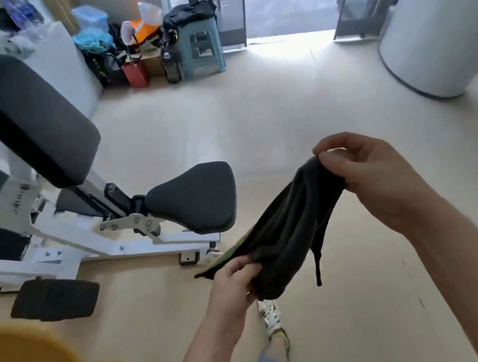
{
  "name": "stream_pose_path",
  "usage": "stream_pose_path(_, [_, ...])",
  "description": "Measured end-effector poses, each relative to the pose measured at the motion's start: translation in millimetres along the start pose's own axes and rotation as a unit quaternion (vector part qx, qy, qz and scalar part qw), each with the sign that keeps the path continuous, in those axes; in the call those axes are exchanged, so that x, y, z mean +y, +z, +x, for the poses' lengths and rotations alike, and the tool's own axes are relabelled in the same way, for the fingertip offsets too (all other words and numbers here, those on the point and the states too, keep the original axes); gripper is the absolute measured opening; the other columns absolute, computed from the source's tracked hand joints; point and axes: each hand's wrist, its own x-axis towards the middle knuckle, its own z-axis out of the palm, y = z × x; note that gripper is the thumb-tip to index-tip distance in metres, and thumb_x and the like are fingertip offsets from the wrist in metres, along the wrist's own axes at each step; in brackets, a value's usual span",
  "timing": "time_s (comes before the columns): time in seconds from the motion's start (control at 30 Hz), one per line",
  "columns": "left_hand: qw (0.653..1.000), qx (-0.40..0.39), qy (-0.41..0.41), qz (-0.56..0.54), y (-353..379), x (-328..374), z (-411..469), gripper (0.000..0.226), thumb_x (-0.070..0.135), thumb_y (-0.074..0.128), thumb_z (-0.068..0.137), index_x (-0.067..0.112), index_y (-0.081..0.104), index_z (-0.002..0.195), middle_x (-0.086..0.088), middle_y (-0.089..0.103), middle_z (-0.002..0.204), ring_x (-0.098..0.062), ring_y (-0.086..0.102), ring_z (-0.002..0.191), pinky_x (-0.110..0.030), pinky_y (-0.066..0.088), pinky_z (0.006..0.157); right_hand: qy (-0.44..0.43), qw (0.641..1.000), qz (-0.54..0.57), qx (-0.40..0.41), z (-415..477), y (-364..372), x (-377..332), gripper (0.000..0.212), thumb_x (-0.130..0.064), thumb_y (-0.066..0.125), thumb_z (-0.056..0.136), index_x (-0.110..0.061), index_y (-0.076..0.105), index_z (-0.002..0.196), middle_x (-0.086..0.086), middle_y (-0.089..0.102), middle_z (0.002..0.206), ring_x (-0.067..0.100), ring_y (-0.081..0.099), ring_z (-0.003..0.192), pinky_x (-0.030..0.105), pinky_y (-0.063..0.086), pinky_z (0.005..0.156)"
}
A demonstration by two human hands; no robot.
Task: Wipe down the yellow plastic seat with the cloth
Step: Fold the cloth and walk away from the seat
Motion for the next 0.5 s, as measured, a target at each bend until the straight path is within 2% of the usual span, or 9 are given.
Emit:
stream_pose_path(0.07, [0.991, 0.001, 0.049, 0.124, 11.1, 28.2, 26.9, 0.015, 0.0, 0.06, 0.088, 0.008, 0.069, 0.098, -0.021, 0.072, 0.091, -0.031, 0.069, 0.085, -0.037, 0.055, 0.074, 0.001, 0.989, -0.147, 0.013, 46.5, -19.5, 1.6, 0.026, -0.014, 0.057, 0.095, -0.03, 0.068, 0.112, -0.005, 0.074, 0.087, 0.005, 0.066, 0.085, 0.019, 0.043, 0.077])
stream_pose_path(0.17, [0.968, 0.068, 0.123, 0.205, 25.7, 81.8, 65.6, 0.023, 0.005, 0.066, 0.087, 0.023, 0.066, 0.102, -0.007, 0.073, 0.076, -0.021, 0.069, 0.076, -0.02, 0.053, 0.062, 0.019, 0.953, -0.303, -0.003, 114.2, -40.2, 3.4, 0.032, -0.015, 0.054, 0.095, -0.031, 0.065, 0.121, -0.013, 0.069, 0.104, 0.004, 0.061, 0.099, 0.011, 0.038, 0.08])
stream_pose_path(0.27, [0.971, 0.097, 0.156, 0.154, 34.0, 144.9, 109.4, 0.029, 0.006, 0.068, 0.087, 0.029, 0.064, 0.104, -0.005, 0.074, 0.079, -0.017, 0.069, 0.076, -0.023, 0.053, 0.064, 0.021, 0.931, -0.365, -0.007, 174.2, -59.2, 5.1, 0.03, -0.011, 0.055, 0.094, -0.026, 0.069, 0.116, -0.01, 0.069, 0.111, 0.007, 0.058, 0.106, 0.016, 0.037, 0.088])
stream_pose_path(0.4, [0.973, 0.123, 0.179, 0.073, 36.8, 216.1, 164.5, 0.026, 0.0, 0.072, 0.081, 0.021, 0.07, 0.097, -0.009, 0.073, 0.083, -0.025, 0.068, 0.086, -0.036, 0.054, 0.082, 0.017, 0.896, -0.443, 0.012, 249.3, -76.3, -5.0, 0.027, -0.011, 0.06, 0.09, -0.024, 0.071, 0.111, -0.004, 0.072, 0.104, 0.012, 0.06, 0.094, 0.021, 0.039, 0.079])
stream_pose_path(0.5, [0.968, 0.127, 0.216, 0.034, 42.9, 254.9, 199.7, 0.025, -0.007, 0.071, 0.079, 0.018, 0.074, 0.082, -0.002, 0.071, 0.081, -0.018, 0.066, 0.081, -0.03, 0.051, 0.077, -0.021, 0.857, -0.515, 0.02, 312.1, -78.5, -19.3, 0.023, -0.015, 0.061, 0.09, -0.023, 0.07, 0.11, 0.001, 0.072, 0.099, 0.022, 0.062, 0.091, 0.031, 0.047, 0.079])
